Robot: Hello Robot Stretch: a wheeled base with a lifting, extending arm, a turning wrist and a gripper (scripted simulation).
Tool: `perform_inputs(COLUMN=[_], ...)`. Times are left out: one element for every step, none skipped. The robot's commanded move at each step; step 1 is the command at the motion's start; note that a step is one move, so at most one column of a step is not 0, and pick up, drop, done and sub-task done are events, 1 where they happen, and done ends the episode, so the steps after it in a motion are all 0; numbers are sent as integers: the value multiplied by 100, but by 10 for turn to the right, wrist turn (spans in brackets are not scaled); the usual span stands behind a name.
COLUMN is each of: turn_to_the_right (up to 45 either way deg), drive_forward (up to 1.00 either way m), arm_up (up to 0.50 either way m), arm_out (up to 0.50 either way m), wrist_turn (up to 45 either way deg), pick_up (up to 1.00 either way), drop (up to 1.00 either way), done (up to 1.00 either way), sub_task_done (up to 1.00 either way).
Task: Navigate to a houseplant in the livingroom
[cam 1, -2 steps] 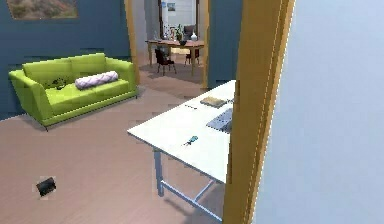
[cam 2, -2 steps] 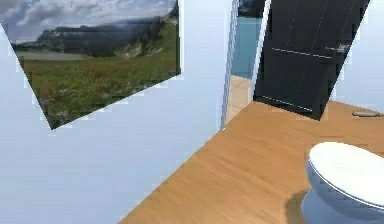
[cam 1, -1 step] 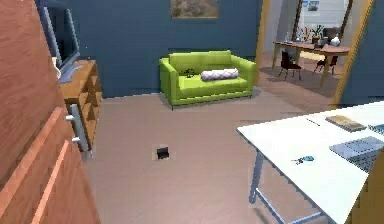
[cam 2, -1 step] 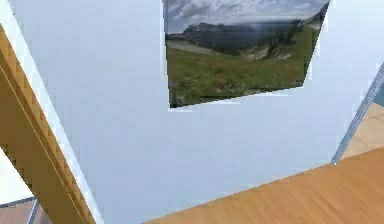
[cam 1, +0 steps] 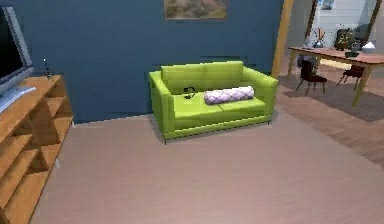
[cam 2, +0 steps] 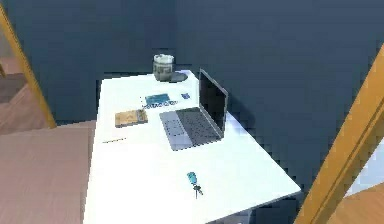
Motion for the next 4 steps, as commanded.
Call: perform_inputs(turn_to_the_right=[-60,0,240,0], drive_forward=[0,30,0,35], arm_up=[0,0,0,0], arm_out=[0,0,0,0], wrist_turn=[0,0,0,0], pick_up=[0,0,0,0], drop=[0,0,0,0], done=[0,0,0,0], sub_task_done=[0,0,0,0])
